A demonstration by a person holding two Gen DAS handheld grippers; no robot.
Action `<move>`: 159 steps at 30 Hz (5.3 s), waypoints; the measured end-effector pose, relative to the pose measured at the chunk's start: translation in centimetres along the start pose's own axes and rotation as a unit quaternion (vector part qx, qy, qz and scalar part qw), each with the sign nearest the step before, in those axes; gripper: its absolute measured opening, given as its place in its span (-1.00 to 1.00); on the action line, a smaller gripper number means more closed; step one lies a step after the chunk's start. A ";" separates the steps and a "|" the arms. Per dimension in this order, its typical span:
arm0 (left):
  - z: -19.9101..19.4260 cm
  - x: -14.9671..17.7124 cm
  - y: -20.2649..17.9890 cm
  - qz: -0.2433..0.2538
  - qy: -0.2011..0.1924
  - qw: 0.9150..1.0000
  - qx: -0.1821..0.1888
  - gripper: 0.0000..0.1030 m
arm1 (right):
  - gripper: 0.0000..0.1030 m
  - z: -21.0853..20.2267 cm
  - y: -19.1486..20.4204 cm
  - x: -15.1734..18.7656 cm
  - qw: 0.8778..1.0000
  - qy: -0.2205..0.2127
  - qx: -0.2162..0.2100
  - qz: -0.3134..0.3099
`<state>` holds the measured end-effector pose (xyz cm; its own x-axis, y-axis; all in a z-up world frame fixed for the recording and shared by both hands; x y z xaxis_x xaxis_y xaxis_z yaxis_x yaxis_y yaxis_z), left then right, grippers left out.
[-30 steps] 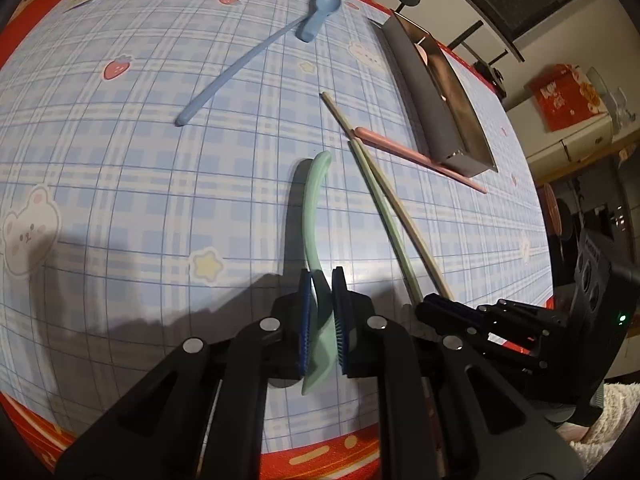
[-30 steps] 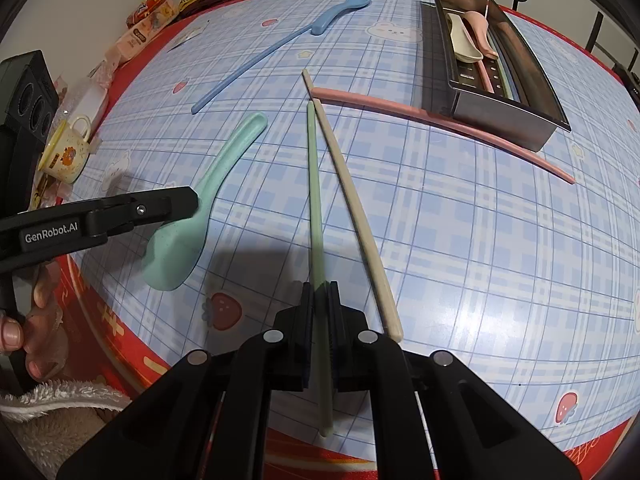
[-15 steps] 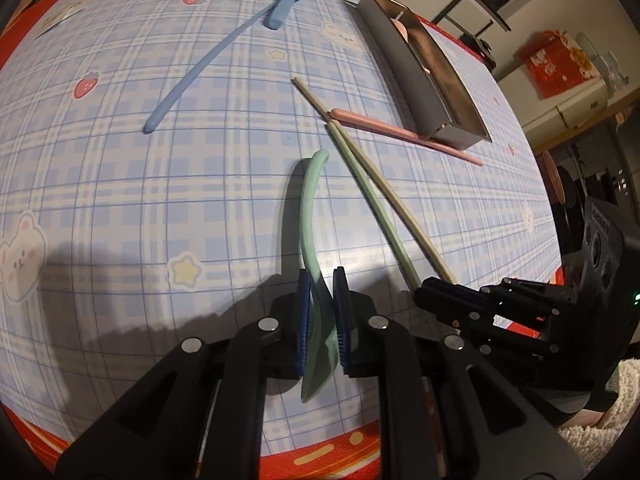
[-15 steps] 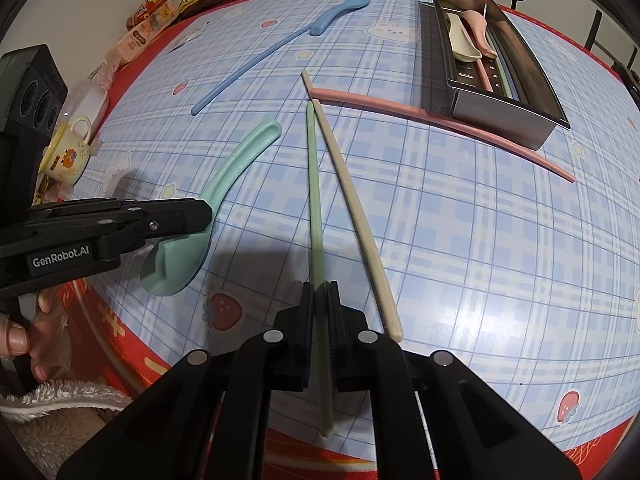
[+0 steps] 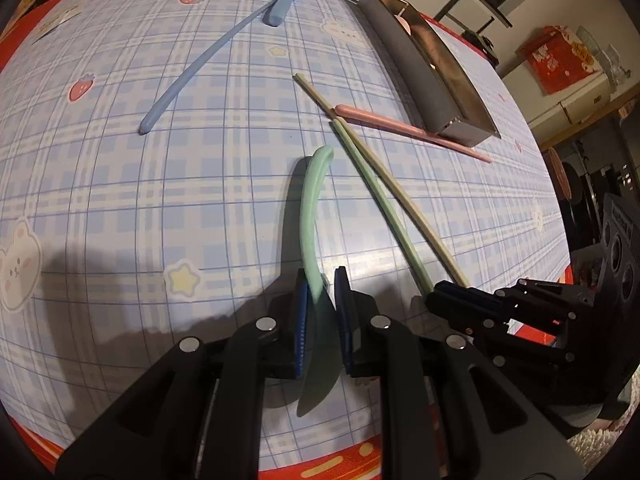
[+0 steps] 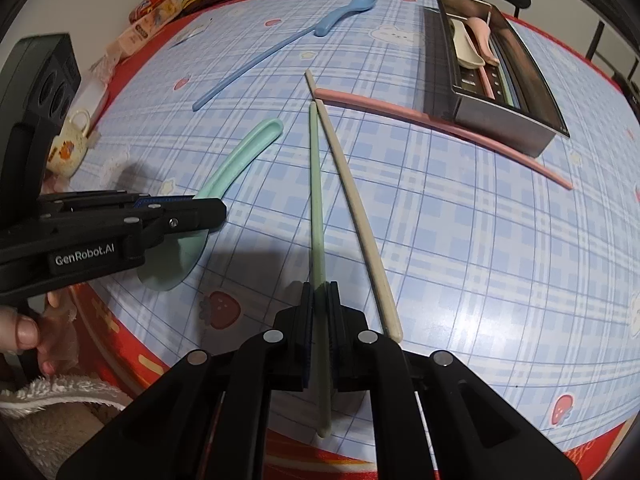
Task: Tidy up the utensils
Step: 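Lift and carry the mint-green spoon and green chopstick over the steel rack with both tools, then lower the mint-green spoon and green chopstick into the rack and open both tools, then move both tools back over the long blue spoon and beige chopstick, then close the left tool on the long blue spoon handle while the right tool grasps the beige chopstick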
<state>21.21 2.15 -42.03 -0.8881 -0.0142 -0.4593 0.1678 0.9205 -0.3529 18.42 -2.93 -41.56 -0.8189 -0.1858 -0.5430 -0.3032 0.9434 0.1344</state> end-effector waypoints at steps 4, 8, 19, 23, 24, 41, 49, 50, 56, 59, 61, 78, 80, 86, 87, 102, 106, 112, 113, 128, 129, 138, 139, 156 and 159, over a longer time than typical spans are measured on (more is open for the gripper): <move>-0.1 0.1 0.2 -0.016 -0.006 1.000 0.005 -0.69 | -0.85 0.2 0.5 -0.1 0.999 0.000 0.013 -0.034; -0.3 0.3 0.4 -0.023 -0.006 1.000 0.005 -0.72 | -0.85 0.4 1.1 -0.1 0.997 0.001 0.020 -0.076; -3.1 0.2 2.5 -0.067 -0.032 0.997 0.008 -0.74 | -0.87 -0.4 -0.1 -1.3 0.997 -0.011 -0.056 0.042; -4.0 -0.2 2.8 -0.079 -0.040 0.996 0.010 -0.74 | -0.87 -1.1 -0.2 -2.5 0.996 -0.026 -0.065 0.059; -4.2 -0.4 2.8 -0.082 -0.043 0.996 0.011 -0.74 | -0.87 -1.3 -0.2 -2.9 0.995 -0.032 -0.068 0.062; -5.4 -4.2 1.5 -0.080 -0.059 0.995 0.011 -0.74 | -0.87 -4.4 -3.5 -7.5 0.983 -0.091 -0.078 0.137; -4.3 -6.1 0.0 -0.087 -0.049 0.995 0.023 -0.74 | -0.87 -5.0 -7.4 -9.0 0.974 -0.108 -0.066 0.187; -4.1 -6.7 -0.4 -0.086 -0.049 0.995 0.027 -0.74 | -0.87 -5.0 -8.0 -9.3 0.973 -0.111 -0.063 0.192; -2.1 -11.1 -3.9 -0.085 -0.052 0.993 0.059 -0.74 | -0.87 -4.7 -11.9 -11.5 0.968 -0.123 -0.039 0.217; -0.5 -14.3 -5.9 -0.090 -0.058 0.991 0.075 -0.74 | -0.87 -4.0 -13.8 -13.0 0.967 -0.125 -0.027 0.221; 1.1 -16.7 -7.2 -0.099 -0.064 0.990 0.083 -0.74 | -0.87 -3.5 -15.0 -14.1 0.967 -0.127 -0.020 0.222; 11.6 -23.0 -10.0 -0.222 -0.051 0.971 0.069 -0.74 | -0.87 0.3 -19.3 -17.0 0.967 -0.118 0.001 0.225; 12.1 -22.9 -9.8 -0.220 -0.051 0.973 0.058 -0.74 | -0.87 0.7 -19.4 -16.9 0.967 -0.116 0.001 0.228; 12.9 -22.8 -9.7 -0.205 -0.052 0.977 0.037 -0.74 | -0.87 1.8 -19.7 -16.8 0.967 -0.110 0.009 0.228; 13.0 -22.8 -9.7 -0.204 -0.051 0.977 0.037 -0.74 | -0.87 2.0 -19.9 -16.9 0.967 -0.109 0.010 0.228; 6.9 -25.6 -8.7 -0.149 -0.107 0.982 0.040 0.39 | 0.48 -1.4 -18.1 -17.4 0.973 -0.129 0.033 0.186; 4.4 -25.0 -7.1 -0.137 -0.117 0.983 0.026 0.79 | 0.85 -2.5 -16.2 -16.3 0.978 -0.123 0.037 0.162; 1.6 -22.7 -3.5 -0.084 -0.106 0.990 -0.030 0.88 | 0.89 -3.0 -13.4 -13.7 0.983 -0.109 0.057 0.133; 1.1 -22.2 -2.9 -0.068 -0.104 0.992 -0.038 0.88 | 0.89 -3.1 -13.0 -13.3 0.984 -0.110 0.060 0.128; -2.7 -13.4 6.7 0.037 -0.074 0.992 -0.098 0.88 | 0.89 -1.5 -5.6 -8.0 0.991 -0.106 0.004 0.080; -2.7 -13.3 7.0 0.032 -0.074 0.992 -0.098 0.88 | 0.89 -1.1 -5.1 -7.8 0.993 -0.095 -0.002 0.072; -2.4 -12.9 7.9 0.070 -0.077 0.988 -0.116 0.88 | 0.89 1.8 -3.1 -5.7 0.999 -0.034 0.023 0.007; -2.3 -12.9 7.9 0.076 -0.076 0.987 -0.117 0.88 | 0.89 2.1 -3.0 -5.7 0.999 -0.031 0.022 0.003; 1.5 -14.8 8.4 0.132 -0.073 0.980 -0.133 0.84 | 0.22 3.5 -2.4 -5.3 0.997 -0.026 0.047 -0.056; 2.4 -15.2 8.1 0.143 -0.071 0.979 -0.129 0.49 | 0.08 3.3 -2.7 -5.4 0.997 -0.028 0.047 -0.048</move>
<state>37.08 8.86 -39.85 -0.7496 0.2207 -0.6240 0.2704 0.9626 0.0156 25.25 -3.60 -41.70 -0.7588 -0.2624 -0.5962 -0.3293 0.9442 0.0035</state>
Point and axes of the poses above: each gripper's, at about its wrist camera, not at the fingertips, and z roughly the way its jaws point, y to its left, x to its underside, the point moved 10 cm from there along z, roughly the way its jaws point, and after that the axes turned 12 degrees about -y, right-handed, at the moved point
